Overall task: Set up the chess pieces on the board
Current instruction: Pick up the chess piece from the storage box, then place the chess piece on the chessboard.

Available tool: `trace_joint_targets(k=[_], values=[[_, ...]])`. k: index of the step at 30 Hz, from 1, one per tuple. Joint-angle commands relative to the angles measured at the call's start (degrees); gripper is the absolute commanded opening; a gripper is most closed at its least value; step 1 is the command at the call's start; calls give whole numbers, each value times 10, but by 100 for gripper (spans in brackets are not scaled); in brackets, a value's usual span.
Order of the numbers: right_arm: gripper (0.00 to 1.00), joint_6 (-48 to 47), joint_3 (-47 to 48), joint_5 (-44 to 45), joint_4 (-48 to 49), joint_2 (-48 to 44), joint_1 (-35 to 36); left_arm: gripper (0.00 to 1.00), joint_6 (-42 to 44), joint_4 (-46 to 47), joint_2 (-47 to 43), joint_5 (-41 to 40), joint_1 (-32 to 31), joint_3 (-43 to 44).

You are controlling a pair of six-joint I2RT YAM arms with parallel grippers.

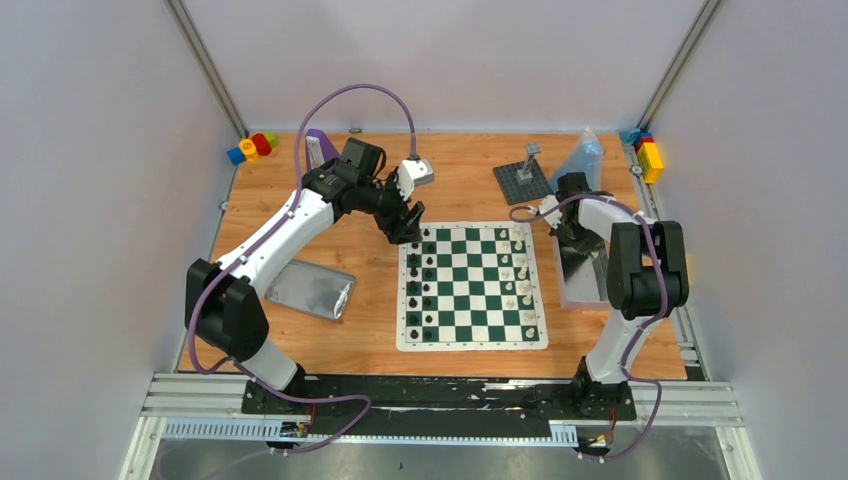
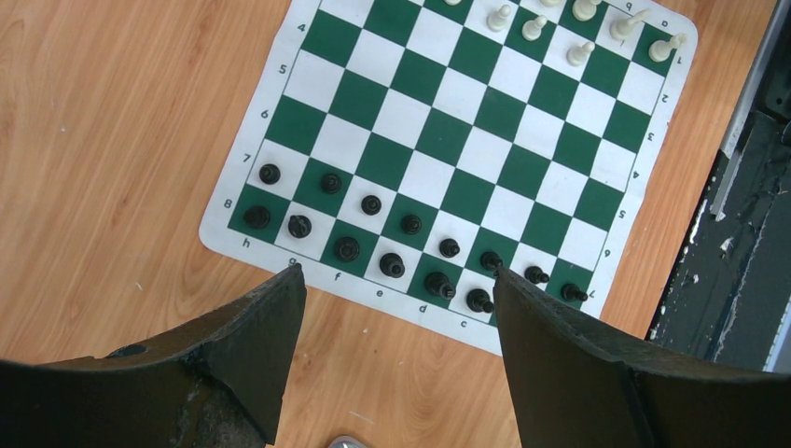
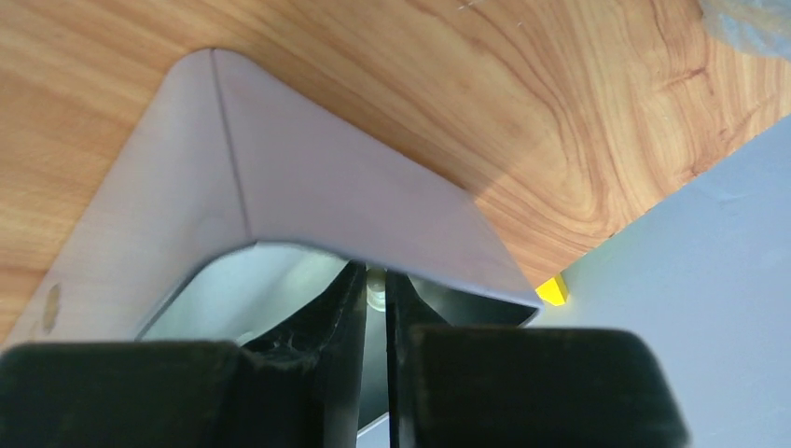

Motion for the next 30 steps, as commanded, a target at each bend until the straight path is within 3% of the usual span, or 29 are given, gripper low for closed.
trace_joint_targets(k=[1, 10, 22, 30], values=[[3, 32, 26, -51, -34, -54, 3, 81, 4, -2, -16, 9, 3, 15], [2, 79, -10, -165, -62, -179, 1, 81, 9, -4, -19, 0, 3, 20], [0, 46, -201, -570, -22, -476, 0, 82, 13, -5, -14, -4, 18, 42], [0, -33, -295, -738, 14, -509, 8, 82, 30, -2, 9, -12, 31, 62]])
